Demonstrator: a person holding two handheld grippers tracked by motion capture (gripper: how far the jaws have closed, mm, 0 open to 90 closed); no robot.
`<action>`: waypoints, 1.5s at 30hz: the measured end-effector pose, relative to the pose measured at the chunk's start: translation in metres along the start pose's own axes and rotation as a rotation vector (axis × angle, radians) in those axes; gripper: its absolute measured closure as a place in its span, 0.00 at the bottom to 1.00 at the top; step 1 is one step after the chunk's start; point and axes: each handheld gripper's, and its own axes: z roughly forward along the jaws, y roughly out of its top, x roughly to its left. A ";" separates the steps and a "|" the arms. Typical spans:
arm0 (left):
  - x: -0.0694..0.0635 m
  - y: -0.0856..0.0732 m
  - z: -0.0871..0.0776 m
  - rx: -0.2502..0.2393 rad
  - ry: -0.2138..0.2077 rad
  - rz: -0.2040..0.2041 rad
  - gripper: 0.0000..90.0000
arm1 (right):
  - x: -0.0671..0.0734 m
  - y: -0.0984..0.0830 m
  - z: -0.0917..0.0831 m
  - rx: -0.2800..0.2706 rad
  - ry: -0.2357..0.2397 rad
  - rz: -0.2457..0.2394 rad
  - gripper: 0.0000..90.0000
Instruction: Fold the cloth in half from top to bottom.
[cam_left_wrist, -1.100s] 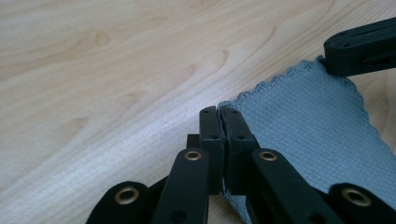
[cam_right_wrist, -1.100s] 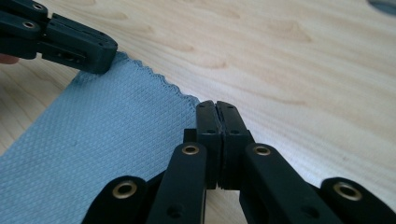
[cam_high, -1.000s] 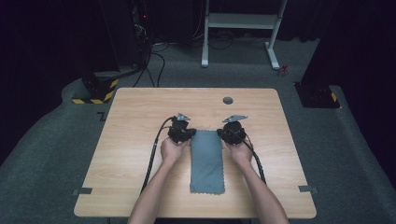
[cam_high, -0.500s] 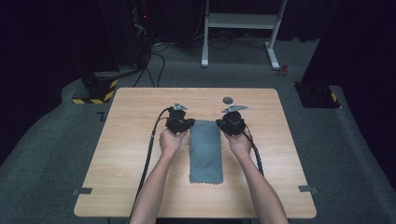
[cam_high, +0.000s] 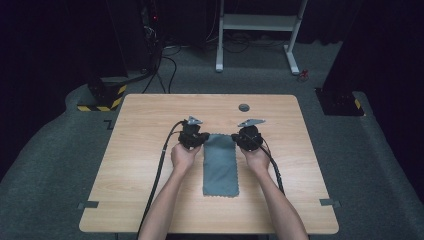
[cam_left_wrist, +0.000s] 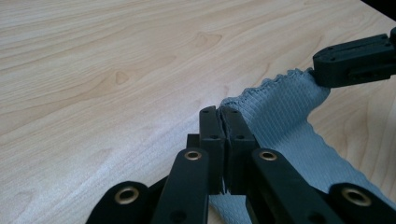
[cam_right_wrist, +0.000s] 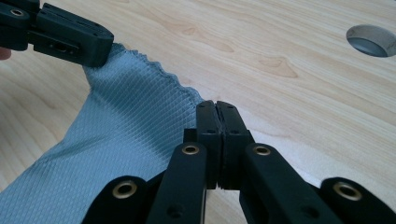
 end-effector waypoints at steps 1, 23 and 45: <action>0.000 0.000 -0.001 -0.004 -0.004 0.006 0.98 | 0.001 -0.001 -0.002 -0.003 0.004 -0.014 0.99; -0.010 -0.045 -0.006 -0.049 -0.109 -0.001 0.98 | 0.011 -0.043 -0.014 -0.010 0.091 -0.062 0.99; -0.020 -0.056 -0.026 -0.087 -0.130 -0.023 0.98 | 0.020 -0.056 -0.030 -0.058 0.138 -0.087 0.99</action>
